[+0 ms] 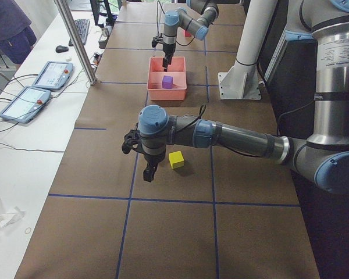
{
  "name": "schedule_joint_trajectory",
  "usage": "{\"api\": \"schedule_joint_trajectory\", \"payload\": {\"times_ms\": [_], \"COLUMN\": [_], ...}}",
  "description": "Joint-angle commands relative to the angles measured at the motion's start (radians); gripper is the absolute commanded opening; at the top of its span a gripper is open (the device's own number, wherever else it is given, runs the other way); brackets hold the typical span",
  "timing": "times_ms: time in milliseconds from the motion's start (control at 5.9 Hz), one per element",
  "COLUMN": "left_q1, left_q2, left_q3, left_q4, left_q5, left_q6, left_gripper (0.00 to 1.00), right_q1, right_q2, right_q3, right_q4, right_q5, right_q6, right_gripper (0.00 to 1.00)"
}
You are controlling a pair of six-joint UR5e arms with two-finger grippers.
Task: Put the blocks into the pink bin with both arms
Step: 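Drop the purple cube into the bin while the left gripper reaches the orange cube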
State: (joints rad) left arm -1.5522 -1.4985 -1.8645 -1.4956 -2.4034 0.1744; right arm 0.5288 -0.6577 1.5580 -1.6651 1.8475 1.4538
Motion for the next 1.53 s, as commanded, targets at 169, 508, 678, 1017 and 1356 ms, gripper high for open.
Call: {"api": "schedule_joint_trajectory", "payload": {"times_ms": [169,508,678,1017,1356], "left_q1": [0.202,0.312,0.363,0.417,0.504], "left_q2": [-0.101,-0.166,-0.192,-0.212,-0.213], "left_q3": [0.071,0.2,0.244,0.323,0.332], "left_q4": [-0.138,-0.318,-0.366,-0.486,-0.514], "left_q5": [0.009,0.051,0.053,0.053,0.084], "left_q6": [-0.021,-0.053,-0.122,-0.207,-0.265], "left_gripper": [1.0,1.0,1.0,1.0,1.0], "right_q1": [0.07,0.201,0.224,0.231,0.229], "right_q2": [-0.069,-0.239,-0.297,-0.31,-0.309], "right_q3": [0.098,0.247,0.301,0.309,0.309], "right_q4": [-0.07,-0.07,-0.067,-0.067,-0.065], "right_q5": [0.08,0.166,0.179,0.179,0.176], "right_q6": [-0.221,-0.43,-0.463,-0.486,-0.489], "right_gripper": [1.0,1.0,1.0,1.0,1.0]}}
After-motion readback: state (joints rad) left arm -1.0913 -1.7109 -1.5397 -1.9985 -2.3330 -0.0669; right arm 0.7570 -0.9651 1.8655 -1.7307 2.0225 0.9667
